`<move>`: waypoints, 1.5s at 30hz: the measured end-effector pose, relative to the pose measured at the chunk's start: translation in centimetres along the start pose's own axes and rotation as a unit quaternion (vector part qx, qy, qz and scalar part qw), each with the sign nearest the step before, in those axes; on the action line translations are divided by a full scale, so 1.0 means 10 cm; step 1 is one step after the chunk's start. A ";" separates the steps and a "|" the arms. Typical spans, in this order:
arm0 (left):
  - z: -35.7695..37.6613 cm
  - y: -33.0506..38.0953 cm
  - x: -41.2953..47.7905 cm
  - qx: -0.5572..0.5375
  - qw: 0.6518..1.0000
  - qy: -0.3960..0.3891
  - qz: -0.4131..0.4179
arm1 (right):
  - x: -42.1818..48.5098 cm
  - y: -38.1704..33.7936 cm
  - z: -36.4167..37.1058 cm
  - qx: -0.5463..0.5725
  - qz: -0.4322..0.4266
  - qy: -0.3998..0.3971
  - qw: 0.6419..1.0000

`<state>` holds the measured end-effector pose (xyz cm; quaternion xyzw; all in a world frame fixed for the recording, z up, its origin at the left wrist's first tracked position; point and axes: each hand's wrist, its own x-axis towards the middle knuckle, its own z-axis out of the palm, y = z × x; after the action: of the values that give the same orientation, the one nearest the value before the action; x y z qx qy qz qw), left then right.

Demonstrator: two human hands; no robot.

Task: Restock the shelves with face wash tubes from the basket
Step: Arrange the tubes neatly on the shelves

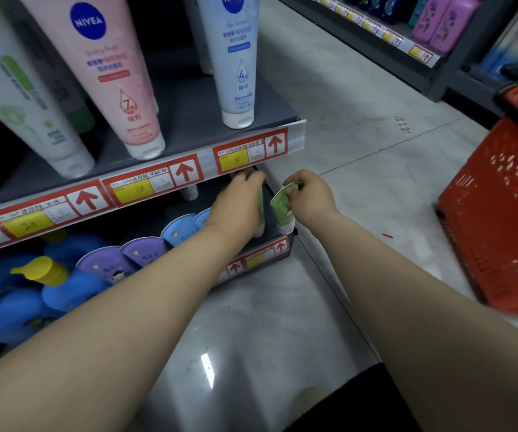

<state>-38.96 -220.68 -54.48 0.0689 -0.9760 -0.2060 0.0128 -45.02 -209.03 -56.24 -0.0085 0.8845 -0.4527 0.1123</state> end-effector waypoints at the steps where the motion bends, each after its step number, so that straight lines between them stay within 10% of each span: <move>1: 0.00 -0.01 0.01 -0.002 1.000 0.007 -0.007 | 0.01 0.01 0.00 0.009 0.003 0.000 1.000; 20: 0.03 -0.25 -0.06 0.025 0.995 0.095 -0.008 | 0.06 0.03 0.14 0.059 -0.017 -0.021 0.998; 35: -0.04 -0.27 -0.05 0.022 0.999 0.023 -0.015 | 0.08 0.07 0.23 0.045 0.005 -0.014 0.999; 45: -0.28 -0.15 -0.34 0.032 0.999 -0.017 0.034 | -0.21 -0.16 0.04 -0.135 -0.022 0.035 0.990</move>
<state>-35.25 -222.65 -52.50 0.0325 -0.9840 -0.1749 0.0008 -43.04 -210.02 -54.77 -0.0277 0.9404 -0.3317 0.0693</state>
